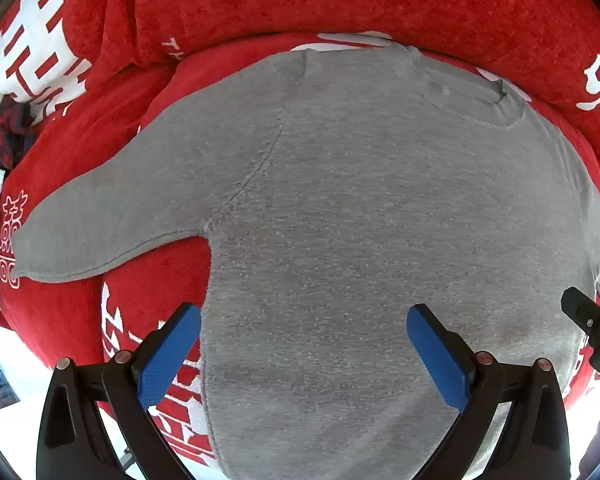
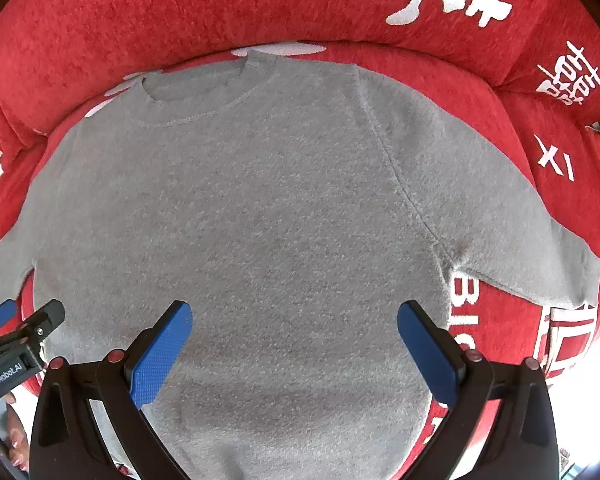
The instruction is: Fold small clothes
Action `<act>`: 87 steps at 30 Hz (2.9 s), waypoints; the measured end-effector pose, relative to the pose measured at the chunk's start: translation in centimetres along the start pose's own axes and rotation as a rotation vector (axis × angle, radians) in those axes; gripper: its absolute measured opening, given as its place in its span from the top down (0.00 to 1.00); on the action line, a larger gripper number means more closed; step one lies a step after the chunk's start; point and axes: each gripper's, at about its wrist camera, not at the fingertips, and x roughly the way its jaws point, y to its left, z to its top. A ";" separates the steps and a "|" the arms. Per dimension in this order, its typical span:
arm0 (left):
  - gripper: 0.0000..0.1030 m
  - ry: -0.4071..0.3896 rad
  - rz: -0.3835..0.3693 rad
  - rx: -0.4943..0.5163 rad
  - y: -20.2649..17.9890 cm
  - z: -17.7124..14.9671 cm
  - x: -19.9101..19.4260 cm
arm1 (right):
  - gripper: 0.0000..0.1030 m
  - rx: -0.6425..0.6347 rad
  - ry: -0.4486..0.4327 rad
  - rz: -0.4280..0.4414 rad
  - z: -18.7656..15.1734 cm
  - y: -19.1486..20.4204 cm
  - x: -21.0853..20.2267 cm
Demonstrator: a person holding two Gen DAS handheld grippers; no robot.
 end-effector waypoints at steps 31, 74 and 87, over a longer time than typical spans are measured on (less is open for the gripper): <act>0.00 -0.267 -0.191 -0.694 30.2 -3.9 3.4 | 0.01 -0.204 0.017 0.151 -1.1 13.1 -0.9; 0.90 -0.564 -0.528 -0.141 14.8 3.3 -7.9 | 0.01 -0.085 -0.028 0.233 -2.8 10.4 -2.6; 0.90 -0.326 -0.437 0.254 -9.2 2.0 -1.8 | 0.01 0.123 -0.022 0.185 -2.1 -3.3 0.2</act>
